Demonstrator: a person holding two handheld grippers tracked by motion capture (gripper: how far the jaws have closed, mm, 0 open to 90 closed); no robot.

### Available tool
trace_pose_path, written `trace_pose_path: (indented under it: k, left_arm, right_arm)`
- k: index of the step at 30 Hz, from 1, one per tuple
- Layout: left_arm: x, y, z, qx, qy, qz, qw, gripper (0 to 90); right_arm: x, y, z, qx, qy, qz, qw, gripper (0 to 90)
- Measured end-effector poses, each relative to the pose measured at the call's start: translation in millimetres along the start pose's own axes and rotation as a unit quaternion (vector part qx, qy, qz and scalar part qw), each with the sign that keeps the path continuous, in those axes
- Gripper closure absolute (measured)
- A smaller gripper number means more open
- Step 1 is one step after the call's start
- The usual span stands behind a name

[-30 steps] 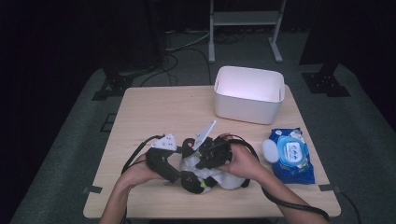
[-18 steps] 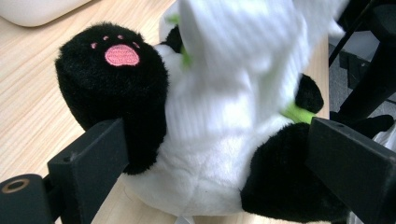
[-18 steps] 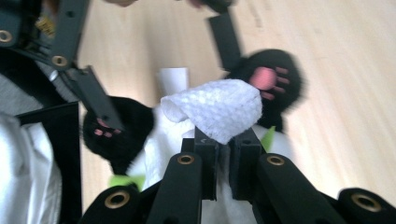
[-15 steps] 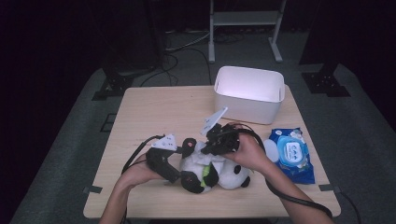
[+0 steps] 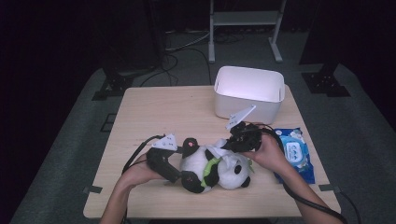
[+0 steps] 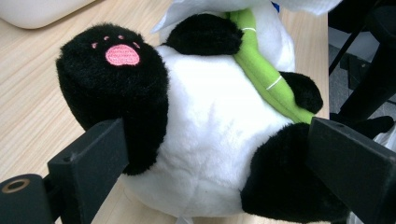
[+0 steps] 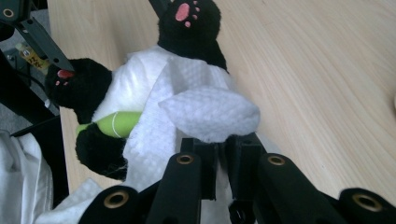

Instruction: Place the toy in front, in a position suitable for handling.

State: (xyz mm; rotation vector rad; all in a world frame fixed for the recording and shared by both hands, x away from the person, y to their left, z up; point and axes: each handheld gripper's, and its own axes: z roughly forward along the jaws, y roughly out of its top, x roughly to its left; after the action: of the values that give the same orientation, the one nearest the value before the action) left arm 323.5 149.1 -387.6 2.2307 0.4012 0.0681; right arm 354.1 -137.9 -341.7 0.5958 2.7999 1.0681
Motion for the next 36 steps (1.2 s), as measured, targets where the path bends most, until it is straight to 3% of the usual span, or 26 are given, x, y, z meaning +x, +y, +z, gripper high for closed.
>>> trace_pose_path:
  k: [6,12,20,30,34,36]
  left_arm:
    - [0.3,0.1,-0.1,0.000,0.000,0.000,1.0000,5.1]
    - [0.1,0.3,0.0,0.001,0.000,0.000,1.0000,5.1]
    - [0.0,0.5,0.0,0.002,0.000,0.000,1.0000,5.1]
    - [-0.3,0.6,0.0,0.002,0.001,0.000,1.0000,5.1]
    - [-0.4,0.6,0.0,0.002,0.001,0.001,1.0000,5.1]
    - [-0.5,0.6,0.0,0.002,0.001,0.002,1.0000,5.1]
  right_arm:
    - [-5.7,-13.6,-11.9,-0.020,-0.007,0.026,0.9994,82.9]
    - [-16.5,-34.2,-21.3,-0.021,-0.024,0.049,0.9983,83.5]
    - [-30.5,-59.2,-16.5,-0.010,-0.028,0.079,0.9964,84.4]
    - [-37.8,-67.9,-9.5,0.007,-0.043,0.094,0.9947,85.6]
    - [-36.7,-63.0,-13.5,-0.015,-0.036,0.095,0.9947,86.3]
    - [-33.2,-57.7,-13.0,-0.028,-0.018,0.089,0.9955,86.3]
